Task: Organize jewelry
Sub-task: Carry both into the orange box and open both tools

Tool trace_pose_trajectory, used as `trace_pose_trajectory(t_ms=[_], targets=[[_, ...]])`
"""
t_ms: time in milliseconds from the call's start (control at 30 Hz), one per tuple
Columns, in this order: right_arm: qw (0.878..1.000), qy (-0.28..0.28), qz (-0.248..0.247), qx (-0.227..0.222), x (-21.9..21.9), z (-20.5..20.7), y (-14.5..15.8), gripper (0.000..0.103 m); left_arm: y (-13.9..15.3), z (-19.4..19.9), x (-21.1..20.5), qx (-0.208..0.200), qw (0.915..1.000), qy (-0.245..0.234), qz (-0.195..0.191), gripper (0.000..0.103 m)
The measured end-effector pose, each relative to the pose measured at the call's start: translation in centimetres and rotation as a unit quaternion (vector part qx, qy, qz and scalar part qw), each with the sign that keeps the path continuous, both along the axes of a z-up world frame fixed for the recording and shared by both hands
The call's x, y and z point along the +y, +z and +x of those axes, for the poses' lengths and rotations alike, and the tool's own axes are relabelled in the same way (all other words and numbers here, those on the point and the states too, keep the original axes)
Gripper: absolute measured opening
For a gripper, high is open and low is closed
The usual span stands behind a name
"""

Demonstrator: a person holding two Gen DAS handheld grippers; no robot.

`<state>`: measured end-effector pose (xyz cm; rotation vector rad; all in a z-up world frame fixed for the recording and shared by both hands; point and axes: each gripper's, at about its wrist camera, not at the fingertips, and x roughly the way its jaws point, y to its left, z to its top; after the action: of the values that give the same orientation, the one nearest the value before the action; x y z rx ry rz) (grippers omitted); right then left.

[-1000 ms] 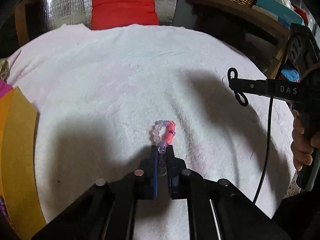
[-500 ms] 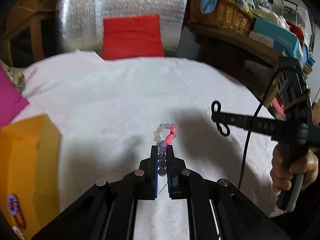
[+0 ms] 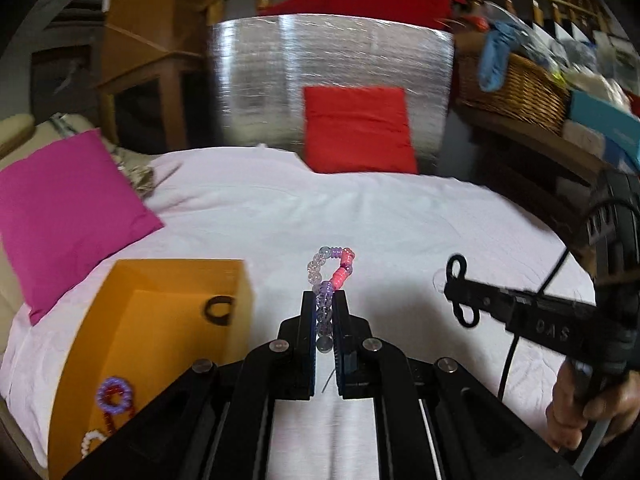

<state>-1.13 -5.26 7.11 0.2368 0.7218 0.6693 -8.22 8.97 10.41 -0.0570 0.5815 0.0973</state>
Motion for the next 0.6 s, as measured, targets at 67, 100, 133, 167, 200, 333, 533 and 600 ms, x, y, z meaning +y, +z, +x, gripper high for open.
trace_pose_trajectory(t_ms=[67,100,133,167,200,333,533,600], targets=[[1.0,0.011,0.001,-0.002,1.4,-0.2,0.1,0.008,0.1,-0.2,1.0,-0.002,0.9999,0.016,0.002,0.008],[1.0,0.014,0.0,-0.004,2.0,-0.3,0.2,0.008,0.2,-0.3,1.6,-0.003,0.9997,0.024,0.001,0.008],[1.0,0.02,0.0,-0.006,2.8,-0.4,0.3,0.008,0.2,-0.5,2.1,-0.004,0.9995,0.031,0.0,0.008],[1.0,0.024,0.002,-0.007,3.4,-0.6,0.4,0.008,0.2,-0.7,2.6,-0.004,0.9993,0.037,-0.001,0.008],[1.0,0.028,0.005,-0.008,4.0,-0.6,0.5,0.008,0.2,-0.7,2.9,-0.004,0.9991,0.042,-0.001,0.008],[0.999,0.04,0.017,-0.013,5.9,-1.0,0.9,0.008,0.2,-0.9,4.3,-0.004,0.998,0.062,0.003,0.008],[0.998,0.056,0.036,-0.016,8.9,-1.3,1.5,0.008,-0.1,-1.3,6.6,0.0,0.9956,0.094,0.002,0.008],[0.997,0.063,0.041,-0.017,10.0,-1.3,1.7,0.008,-0.2,-1.5,7.3,0.0,0.9945,0.105,0.001,0.008]])
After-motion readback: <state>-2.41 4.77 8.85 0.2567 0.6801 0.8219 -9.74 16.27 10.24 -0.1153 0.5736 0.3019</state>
